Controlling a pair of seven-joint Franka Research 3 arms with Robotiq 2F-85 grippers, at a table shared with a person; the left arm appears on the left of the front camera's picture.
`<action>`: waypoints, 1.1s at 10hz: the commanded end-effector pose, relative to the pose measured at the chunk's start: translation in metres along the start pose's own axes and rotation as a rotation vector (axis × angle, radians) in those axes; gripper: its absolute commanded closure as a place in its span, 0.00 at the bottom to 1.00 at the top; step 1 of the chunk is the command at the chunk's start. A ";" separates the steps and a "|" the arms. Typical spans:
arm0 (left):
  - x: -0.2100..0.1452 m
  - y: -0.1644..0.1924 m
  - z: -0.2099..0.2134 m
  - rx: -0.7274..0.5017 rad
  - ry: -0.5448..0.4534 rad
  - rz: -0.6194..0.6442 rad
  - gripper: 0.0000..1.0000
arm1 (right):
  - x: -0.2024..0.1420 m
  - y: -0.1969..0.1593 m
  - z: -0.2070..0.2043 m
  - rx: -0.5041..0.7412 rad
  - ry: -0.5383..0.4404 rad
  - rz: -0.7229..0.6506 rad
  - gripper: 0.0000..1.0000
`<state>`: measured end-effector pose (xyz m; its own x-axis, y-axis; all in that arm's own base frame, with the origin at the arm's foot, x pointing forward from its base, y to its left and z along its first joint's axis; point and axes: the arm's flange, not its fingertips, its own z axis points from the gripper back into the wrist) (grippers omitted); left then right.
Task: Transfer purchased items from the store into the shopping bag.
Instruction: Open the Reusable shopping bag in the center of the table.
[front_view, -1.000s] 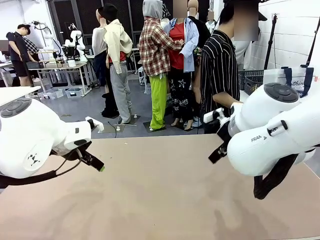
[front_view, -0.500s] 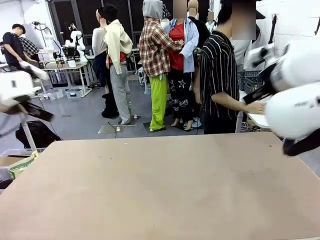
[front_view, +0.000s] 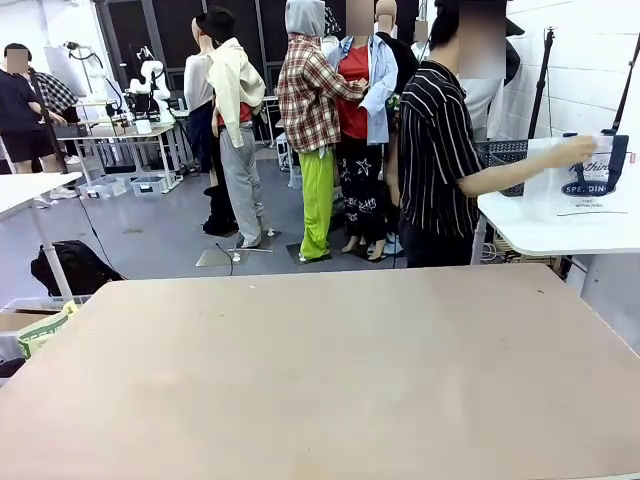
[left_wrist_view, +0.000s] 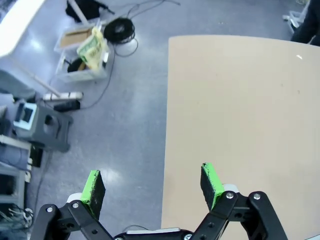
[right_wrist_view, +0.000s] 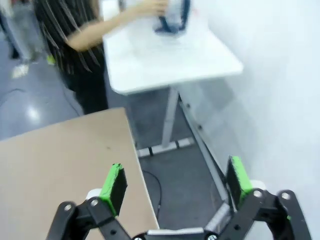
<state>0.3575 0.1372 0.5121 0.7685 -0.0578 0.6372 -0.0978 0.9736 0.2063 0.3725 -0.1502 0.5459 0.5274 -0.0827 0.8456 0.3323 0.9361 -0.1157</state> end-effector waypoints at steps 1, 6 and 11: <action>-0.023 -0.005 -0.005 -0.027 0.004 0.105 0.00 | -0.047 0.003 -0.002 -0.007 -0.005 -0.123 0.00; -0.005 0.005 -0.009 -0.012 0.020 0.047 0.00 | 0.000 0.000 0.000 0.000 0.000 0.000 0.00; -0.005 0.005 -0.009 -0.012 0.020 0.047 0.00 | 0.000 0.000 0.000 0.000 0.000 0.000 0.00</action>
<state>0.3597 0.1441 0.5026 0.7741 0.0113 0.6330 -0.1380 0.9788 0.1513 0.3728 -0.1502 0.5472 0.5137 -0.0954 0.8526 0.3406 0.9348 -0.1006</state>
